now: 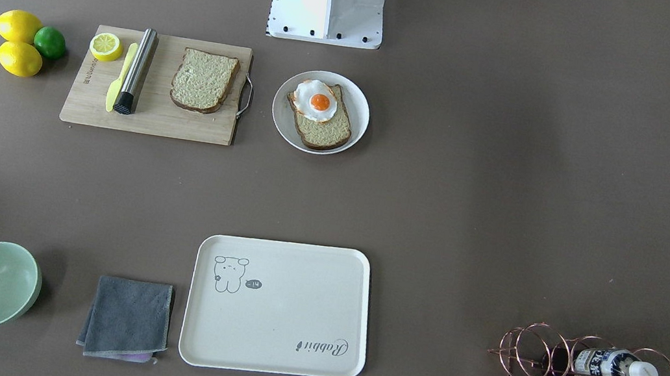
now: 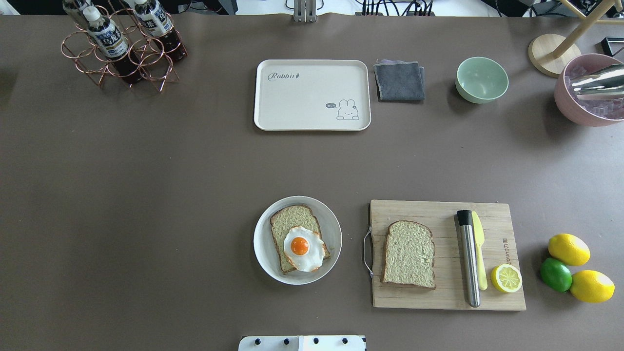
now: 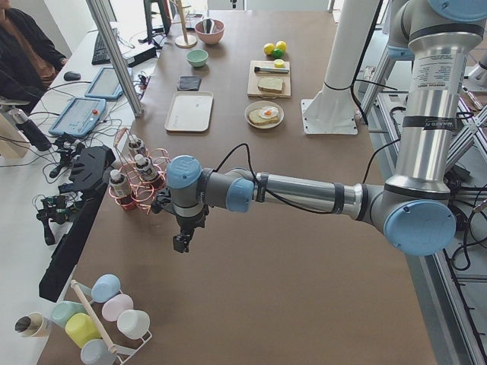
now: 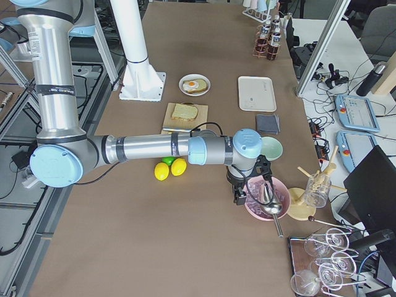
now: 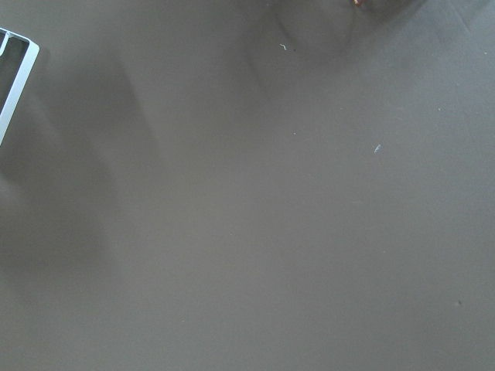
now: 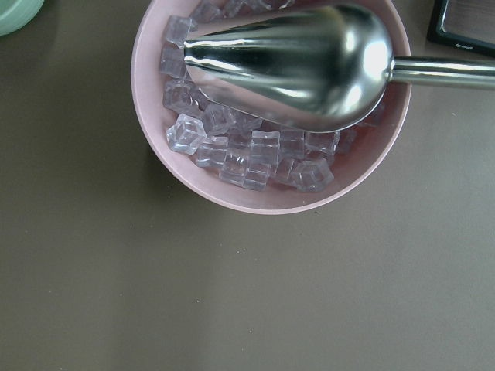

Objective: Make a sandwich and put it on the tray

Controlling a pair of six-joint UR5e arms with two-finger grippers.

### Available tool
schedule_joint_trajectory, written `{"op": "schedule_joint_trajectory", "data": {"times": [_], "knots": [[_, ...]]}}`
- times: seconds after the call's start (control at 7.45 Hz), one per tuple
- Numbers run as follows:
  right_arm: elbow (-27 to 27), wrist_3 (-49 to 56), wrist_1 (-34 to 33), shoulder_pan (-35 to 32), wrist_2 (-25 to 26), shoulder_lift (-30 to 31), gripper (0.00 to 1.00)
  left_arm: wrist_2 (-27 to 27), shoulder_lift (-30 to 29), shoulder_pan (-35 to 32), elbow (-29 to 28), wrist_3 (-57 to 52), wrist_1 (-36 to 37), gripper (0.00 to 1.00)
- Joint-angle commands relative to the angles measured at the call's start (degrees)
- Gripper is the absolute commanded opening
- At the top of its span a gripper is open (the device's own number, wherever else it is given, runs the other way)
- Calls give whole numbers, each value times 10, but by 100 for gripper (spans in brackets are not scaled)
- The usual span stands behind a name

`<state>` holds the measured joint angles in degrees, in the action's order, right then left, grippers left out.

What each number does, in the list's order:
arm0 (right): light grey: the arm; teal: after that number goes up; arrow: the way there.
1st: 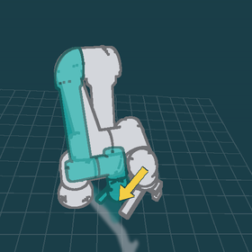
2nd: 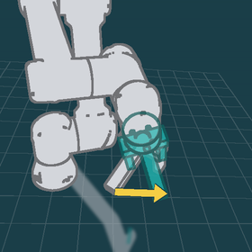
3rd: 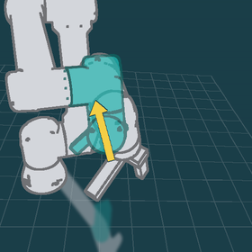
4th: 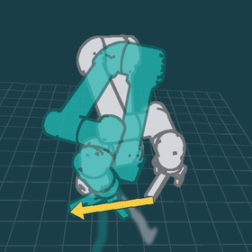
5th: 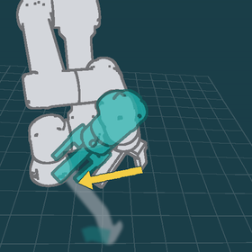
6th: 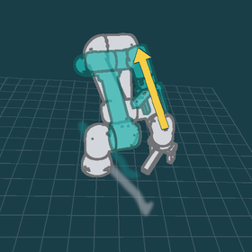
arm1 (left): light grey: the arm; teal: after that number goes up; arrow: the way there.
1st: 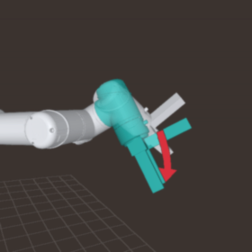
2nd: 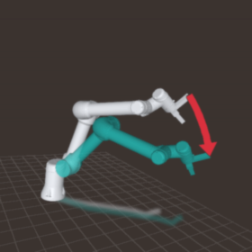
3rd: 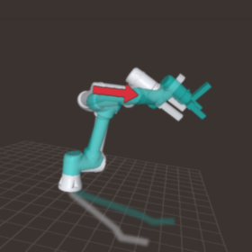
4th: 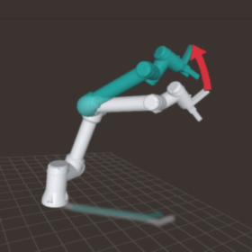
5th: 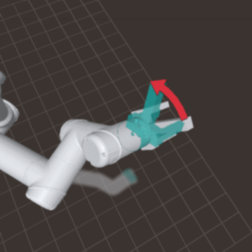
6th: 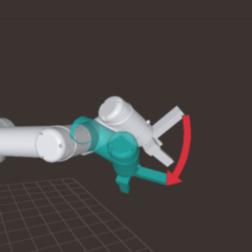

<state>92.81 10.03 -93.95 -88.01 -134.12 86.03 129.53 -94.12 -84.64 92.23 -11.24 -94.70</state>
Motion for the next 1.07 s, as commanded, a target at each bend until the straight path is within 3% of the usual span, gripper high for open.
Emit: {"op": "schedule_joint_trajectory", "data": {"times": [0.0,0.94], "knots": [[-1,0,0,0,0,-2,100,-14,-2,0,-2,4,2,98],[-3,0,-1,3,0,-2,100,-13,-7,0,-1,3,-3,98]]}}
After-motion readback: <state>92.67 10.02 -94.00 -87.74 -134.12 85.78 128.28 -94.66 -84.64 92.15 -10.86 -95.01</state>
